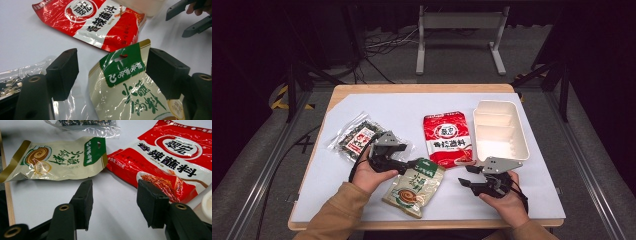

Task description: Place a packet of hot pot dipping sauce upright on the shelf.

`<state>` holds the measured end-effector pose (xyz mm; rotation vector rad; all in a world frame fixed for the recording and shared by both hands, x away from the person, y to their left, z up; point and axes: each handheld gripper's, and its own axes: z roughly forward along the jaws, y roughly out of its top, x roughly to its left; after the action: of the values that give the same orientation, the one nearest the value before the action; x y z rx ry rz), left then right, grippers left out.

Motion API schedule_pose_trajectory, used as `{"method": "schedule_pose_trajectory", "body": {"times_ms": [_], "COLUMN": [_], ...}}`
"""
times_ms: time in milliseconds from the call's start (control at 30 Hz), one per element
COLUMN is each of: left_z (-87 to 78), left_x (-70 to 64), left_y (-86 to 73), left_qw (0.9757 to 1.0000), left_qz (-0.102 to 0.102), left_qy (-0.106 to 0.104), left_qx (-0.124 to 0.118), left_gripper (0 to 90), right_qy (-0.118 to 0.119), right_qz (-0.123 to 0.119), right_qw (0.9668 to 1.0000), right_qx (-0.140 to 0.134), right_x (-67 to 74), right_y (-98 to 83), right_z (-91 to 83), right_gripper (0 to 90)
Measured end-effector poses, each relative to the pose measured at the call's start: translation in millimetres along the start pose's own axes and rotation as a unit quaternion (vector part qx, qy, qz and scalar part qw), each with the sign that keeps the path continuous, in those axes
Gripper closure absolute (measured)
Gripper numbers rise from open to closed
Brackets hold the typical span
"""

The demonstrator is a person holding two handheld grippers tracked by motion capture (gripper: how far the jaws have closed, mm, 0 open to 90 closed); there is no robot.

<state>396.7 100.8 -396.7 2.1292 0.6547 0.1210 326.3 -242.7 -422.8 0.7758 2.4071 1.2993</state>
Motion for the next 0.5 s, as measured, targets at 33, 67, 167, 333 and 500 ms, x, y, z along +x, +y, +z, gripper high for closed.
{"method": "schedule_pose_trajectory", "body": {"times_ms": [33, 67, 167, 333, 500], "left_z": [3.3, 5.5, 13.1, 21.5, 32.4], "left_x": [0.7, 1.4, 3.0, 5.6, 6.3], "left_y": [0.9, 1.3, 1.7, 2.2, 2.1], "left_qw": [1.0000, 0.9999, 0.9997, 0.9988, 0.9977], "left_qz": [-0.003, -0.001, -0.006, -0.017, -0.022], "left_qy": [-0.005, -0.004, -0.008, -0.025, -0.035], "left_qx": [0.007, 0.010, 0.022, 0.039, 0.055], "left_gripper": [26.4, 25.8, 24.8, 27.6, 27.3], "right_qy": [-0.001, -0.001, -0.001, 0.000, 0.000], "right_qz": [-0.001, 0.000, 0.000, 0.002, 0.003], "right_qw": [1.0000, 1.0000, 1.0000, 1.0000, 1.0000], "right_qx": [0.000, 0.000, 0.001, 0.002, 0.004], "right_x": [0.0, 0.0, 0.1, 0.1, 0.2], "right_y": [-0.1, -0.3, -0.6, -2.1, -3.2], "right_z": [-0.1, -0.2, -0.6, -1.3, -1.5], "right_gripper": [46.8, 46.8, 46.8, 46.7, 46.5]}}
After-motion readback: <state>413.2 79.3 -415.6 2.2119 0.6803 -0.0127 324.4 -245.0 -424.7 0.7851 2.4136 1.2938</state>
